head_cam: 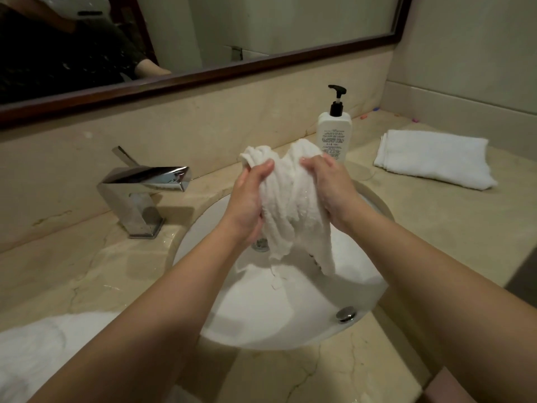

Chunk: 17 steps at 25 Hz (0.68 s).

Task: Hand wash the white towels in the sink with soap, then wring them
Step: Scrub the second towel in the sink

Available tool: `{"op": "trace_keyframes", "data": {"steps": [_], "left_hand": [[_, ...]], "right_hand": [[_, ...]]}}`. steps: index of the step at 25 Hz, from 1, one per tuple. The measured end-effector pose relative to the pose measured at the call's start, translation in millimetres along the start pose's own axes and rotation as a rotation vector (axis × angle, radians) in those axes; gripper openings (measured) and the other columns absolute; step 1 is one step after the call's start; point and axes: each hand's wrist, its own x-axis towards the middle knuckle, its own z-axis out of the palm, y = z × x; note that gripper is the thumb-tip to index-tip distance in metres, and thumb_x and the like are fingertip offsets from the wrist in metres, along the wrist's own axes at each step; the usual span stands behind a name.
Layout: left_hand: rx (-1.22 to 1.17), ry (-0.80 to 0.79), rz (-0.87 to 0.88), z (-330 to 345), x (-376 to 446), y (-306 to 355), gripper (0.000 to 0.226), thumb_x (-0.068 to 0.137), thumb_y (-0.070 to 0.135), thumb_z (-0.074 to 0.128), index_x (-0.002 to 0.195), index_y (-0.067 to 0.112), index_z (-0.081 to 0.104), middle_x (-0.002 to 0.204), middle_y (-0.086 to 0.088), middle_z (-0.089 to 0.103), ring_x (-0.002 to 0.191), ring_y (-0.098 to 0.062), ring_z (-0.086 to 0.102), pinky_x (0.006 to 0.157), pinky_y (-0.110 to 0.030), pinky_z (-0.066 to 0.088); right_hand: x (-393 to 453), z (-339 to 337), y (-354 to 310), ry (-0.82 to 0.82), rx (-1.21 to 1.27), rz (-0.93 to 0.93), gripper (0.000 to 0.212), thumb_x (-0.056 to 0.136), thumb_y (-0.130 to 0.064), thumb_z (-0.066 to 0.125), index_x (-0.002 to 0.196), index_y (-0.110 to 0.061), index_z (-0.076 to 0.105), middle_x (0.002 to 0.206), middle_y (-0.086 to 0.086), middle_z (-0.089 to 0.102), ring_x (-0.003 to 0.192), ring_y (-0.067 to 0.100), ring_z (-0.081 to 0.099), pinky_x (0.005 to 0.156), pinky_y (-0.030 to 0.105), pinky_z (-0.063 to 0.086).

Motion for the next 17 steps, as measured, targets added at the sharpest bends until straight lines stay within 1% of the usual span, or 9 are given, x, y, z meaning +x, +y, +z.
{"op": "trace_keyframes", "data": {"steps": [2,3,5,7,10,12,14,15,17], "left_hand": [[-0.082,-0.007,0.005,-3,3,7,0.059,0.097,0.030,0.061,0.145,0.000,0.042,0.136,-0.028,0.060,0.124,-0.040,0.062,0.101,-0.051,0.054],[-0.071,0.003,-0.018,-5,2,7,0.052,0.101,0.030,0.059,0.143,0.004,0.045,0.134,-0.025,0.062,0.123,-0.038,0.063,0.101,-0.051,0.054],[0.009,0.057,-0.096,-8,-4,-1,0.026,0.104,0.023,0.057,0.127,0.011,0.055,0.121,-0.018,0.071,0.112,-0.033,0.070,0.094,-0.047,0.058],[0.060,0.136,-0.163,-16,-6,-11,0.010,0.101,0.013,0.061,0.110,0.008,0.061,0.104,-0.016,0.076,0.097,-0.030,0.075,0.083,-0.043,0.062],[0.196,0.301,-0.225,-34,4,-25,0.021,0.099,0.020,0.066,0.112,0.004,0.066,0.101,-0.015,0.076,0.093,-0.028,0.076,0.080,-0.040,0.061],[0.393,0.397,-0.200,-39,10,-30,0.026,0.101,0.035,0.062,0.107,0.011,0.068,0.098,-0.007,0.076,0.091,-0.024,0.074,0.079,-0.035,0.059],[0.511,0.451,-0.139,-40,11,-31,0.030,0.102,0.044,0.057,0.102,0.016,0.069,0.095,-0.001,0.074,0.089,-0.019,0.072,0.075,-0.031,0.057],[0.511,0.448,-0.116,-40,12,-32,0.032,0.101,0.046,0.056,0.101,0.017,0.069,0.096,-0.001,0.074,0.091,-0.020,0.072,0.080,-0.033,0.057],[0.469,0.454,-0.090,-38,13,-32,0.042,0.096,0.057,0.057,0.106,0.018,0.069,0.104,-0.005,0.075,0.099,-0.023,0.071,0.094,-0.041,0.056]], "right_hand": [[-1,5,-6,-0.024,0.087,0.003,0.011,0.095,-0.023,0.061,0.090,-0.013,0.062,0.080,0.004,0.070,0.080,0.025,0.070,0.078,0.040,0.057],[-1,6,-4,-0.034,0.092,0.021,0.011,0.095,-0.024,0.063,0.093,-0.013,0.064,0.080,0.003,0.072,0.079,0.024,0.071,0.076,0.039,0.058],[-3,6,12,-0.055,0.029,0.083,0.014,0.093,-0.026,0.069,0.099,-0.013,0.067,0.086,0.003,0.076,0.080,0.022,0.075,0.075,0.036,0.060],[-5,6,34,-0.065,-0.135,0.134,0.019,0.091,-0.027,0.072,0.101,-0.011,0.069,0.091,0.004,0.077,0.079,0.019,0.075,0.071,0.030,0.059],[0,0,58,0.014,-0.362,0.160,0.024,0.094,-0.034,0.064,0.081,-0.014,0.064,0.079,0.000,0.065,0.069,0.016,0.062,0.058,0.027,0.047],[7,-4,61,0.129,-0.295,0.154,0.029,0.098,-0.034,0.055,0.076,-0.015,0.059,0.080,0.002,0.062,0.074,0.019,0.058,0.064,0.033,0.044],[11,-10,59,0.231,-0.234,0.113,0.026,0.098,-0.033,0.051,0.079,-0.015,0.055,0.080,0.005,0.054,0.075,0.019,0.052,0.066,0.034,0.039],[11,-12,57,0.241,-0.214,0.095,0.024,0.097,-0.033,0.053,0.081,-0.015,0.055,0.080,0.005,0.052,0.075,0.019,0.050,0.066,0.034,0.038],[9,-14,55,0.209,-0.127,0.065,0.022,0.094,-0.035,0.063,0.085,-0.014,0.062,0.082,0.000,0.062,0.077,0.016,0.059,0.069,0.033,0.048]]}}
